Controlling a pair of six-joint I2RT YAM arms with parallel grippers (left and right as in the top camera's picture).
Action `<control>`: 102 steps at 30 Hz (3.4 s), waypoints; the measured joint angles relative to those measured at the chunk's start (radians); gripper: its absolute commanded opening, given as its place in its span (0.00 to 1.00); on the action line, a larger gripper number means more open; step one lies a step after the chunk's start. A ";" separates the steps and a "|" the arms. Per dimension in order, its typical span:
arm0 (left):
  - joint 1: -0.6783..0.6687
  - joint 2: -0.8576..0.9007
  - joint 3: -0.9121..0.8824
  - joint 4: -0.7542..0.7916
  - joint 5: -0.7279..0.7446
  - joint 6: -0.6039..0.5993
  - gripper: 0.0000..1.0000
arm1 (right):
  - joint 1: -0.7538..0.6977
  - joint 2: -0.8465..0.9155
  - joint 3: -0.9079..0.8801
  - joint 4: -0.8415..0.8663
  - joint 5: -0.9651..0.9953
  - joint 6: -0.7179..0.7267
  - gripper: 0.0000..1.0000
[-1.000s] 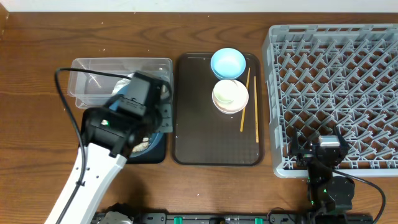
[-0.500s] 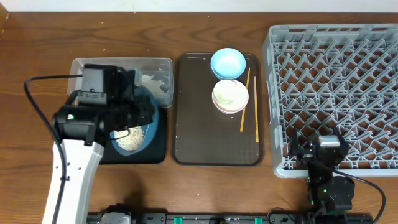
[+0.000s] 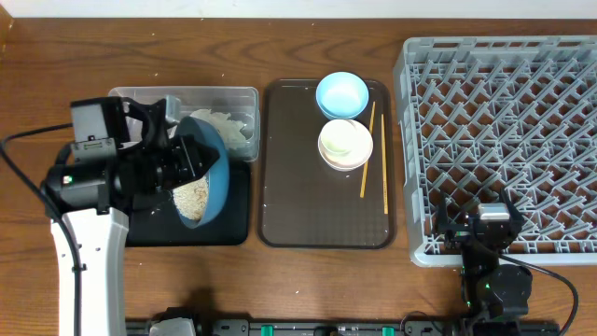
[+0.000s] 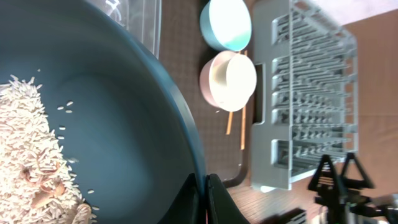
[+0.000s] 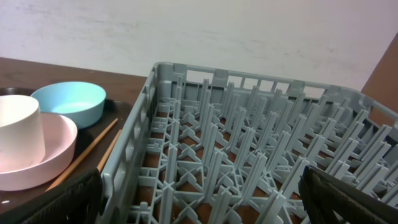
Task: Sort waste into correct bins and load items into the dishwasher rack
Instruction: 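Tilt the blue bowl with the left gripper to pour rice onto the black tray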
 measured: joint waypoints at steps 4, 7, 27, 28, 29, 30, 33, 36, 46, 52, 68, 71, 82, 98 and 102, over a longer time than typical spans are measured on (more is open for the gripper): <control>0.047 0.000 0.000 0.001 0.070 0.023 0.06 | 0.000 0.000 0.000 0.000 0.000 0.000 0.99; 0.076 0.000 0.000 0.001 0.116 0.035 0.06 | 0.000 0.000 0.000 0.000 0.000 0.000 0.99; 0.217 0.001 -0.029 0.004 0.296 0.104 0.06 | 0.000 0.000 0.000 0.000 0.000 0.000 0.99; 0.227 0.001 -0.031 0.005 0.307 0.106 0.06 | 0.000 0.000 0.000 0.000 0.000 0.000 0.99; 0.241 0.001 -0.034 0.005 0.323 0.110 0.06 | 0.000 0.000 0.000 0.000 0.000 0.000 0.99; 0.254 0.001 -0.037 0.005 0.341 0.116 0.06 | 0.000 0.000 0.000 0.000 0.000 0.000 0.99; 0.292 0.001 -0.043 0.005 0.380 0.125 0.06 | 0.000 0.000 0.000 0.000 0.000 0.000 0.99; 0.325 0.001 -0.043 0.005 0.420 0.127 0.06 | 0.000 0.000 0.000 0.000 0.000 0.000 0.99; 0.356 0.023 -0.043 -0.001 0.502 0.129 0.06 | 0.000 0.000 0.000 0.000 0.000 0.000 0.99; 0.357 0.064 -0.049 -0.002 0.566 0.157 0.06 | 0.000 0.000 0.000 0.000 0.000 0.000 0.99; 0.484 0.111 -0.126 0.000 0.745 0.180 0.06 | 0.000 0.000 0.000 0.000 0.000 0.000 0.99; 0.515 0.111 -0.151 0.000 0.762 0.180 0.06 | 0.000 0.000 0.000 0.000 0.000 0.000 0.99; 0.557 0.123 -0.202 0.001 0.774 0.164 0.06 | 0.000 0.000 0.000 0.000 0.000 0.000 0.99; 0.562 0.125 -0.202 0.077 0.783 0.081 0.06 | 0.000 0.000 0.000 0.000 0.000 0.000 0.99; 0.546 0.125 -0.202 0.083 0.788 0.074 0.06 | 0.000 0.000 0.000 0.000 0.000 0.000 0.99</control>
